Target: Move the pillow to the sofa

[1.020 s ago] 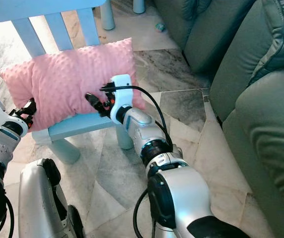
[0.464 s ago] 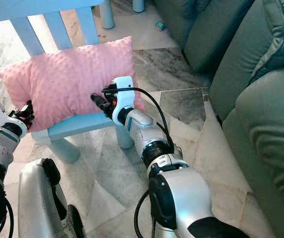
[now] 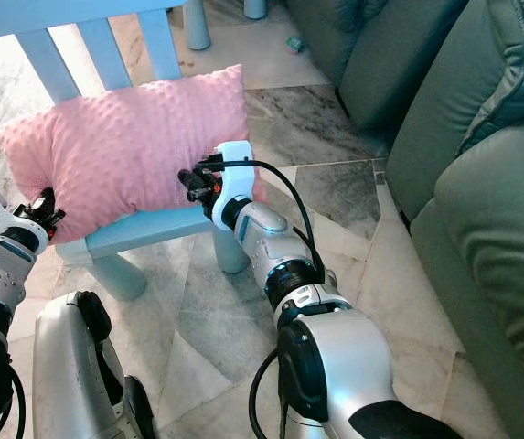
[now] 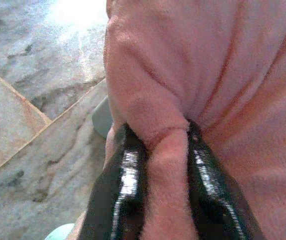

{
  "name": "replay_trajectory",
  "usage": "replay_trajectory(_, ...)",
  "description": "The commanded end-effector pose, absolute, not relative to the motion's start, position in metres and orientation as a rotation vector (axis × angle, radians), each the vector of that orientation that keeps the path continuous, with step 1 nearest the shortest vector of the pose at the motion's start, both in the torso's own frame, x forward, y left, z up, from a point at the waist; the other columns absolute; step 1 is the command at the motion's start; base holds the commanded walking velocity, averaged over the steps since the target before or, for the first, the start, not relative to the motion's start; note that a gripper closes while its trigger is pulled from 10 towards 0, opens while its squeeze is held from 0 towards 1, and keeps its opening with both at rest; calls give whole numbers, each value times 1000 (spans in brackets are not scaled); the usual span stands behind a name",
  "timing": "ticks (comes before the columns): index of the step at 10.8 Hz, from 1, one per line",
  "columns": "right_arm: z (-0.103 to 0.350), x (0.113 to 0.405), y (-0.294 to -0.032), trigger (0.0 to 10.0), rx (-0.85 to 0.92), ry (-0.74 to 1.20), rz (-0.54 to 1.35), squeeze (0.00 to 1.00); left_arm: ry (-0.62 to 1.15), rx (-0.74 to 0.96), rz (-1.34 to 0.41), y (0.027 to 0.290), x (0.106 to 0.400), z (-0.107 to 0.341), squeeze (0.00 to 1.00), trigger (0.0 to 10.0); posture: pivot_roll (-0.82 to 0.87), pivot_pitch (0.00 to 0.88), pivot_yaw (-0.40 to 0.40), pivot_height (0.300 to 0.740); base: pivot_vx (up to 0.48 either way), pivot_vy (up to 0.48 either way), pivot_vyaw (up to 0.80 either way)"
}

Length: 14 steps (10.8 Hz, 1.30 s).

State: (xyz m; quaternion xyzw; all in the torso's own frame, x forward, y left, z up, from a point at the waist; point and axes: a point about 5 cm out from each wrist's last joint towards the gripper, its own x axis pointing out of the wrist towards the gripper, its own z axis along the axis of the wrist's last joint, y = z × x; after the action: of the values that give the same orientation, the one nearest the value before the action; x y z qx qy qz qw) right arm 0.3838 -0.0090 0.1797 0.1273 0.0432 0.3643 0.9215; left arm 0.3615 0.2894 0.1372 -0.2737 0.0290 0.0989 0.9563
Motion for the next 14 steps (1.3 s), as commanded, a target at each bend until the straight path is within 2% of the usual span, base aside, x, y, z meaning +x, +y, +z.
replay_trajectory(1, 170, 380, -6, 0, 278, 121, 756, 0, 154, -554, 241, 290, 350, 112, 0, 0, -167, 369, -34, 395, 0, 0, 0)
replay_trajectory(7, 170, 380, -12, 0, 240, 84, 776, 0, 85, -461, 315, 294, 340, 107, 0, 0, -154, 358, -24, 395, 0, 0, 0)
replay_trajectory(10, 183, 386, -39, 0, 207, -43, 750, 0, -136, -265, 351, 302, 317, 130, 0, 0, -145, 285, -11, 395, 0, 0, 0)
replay_trajectory(12, 184, 386, -54, 0, 200, -102, 715, 0, -213, -187, 352, 300, 303, 141, 0, 0, -146, 210, -3, 395, 0, 0, 0)
replay_trajectory(14, 183, 383, -64, 0, 187, -155, 684, 0, -252, -186, 369, 293, 290, 147, 0, 0, -148, 148, 14, 395, 0, 0, 0)
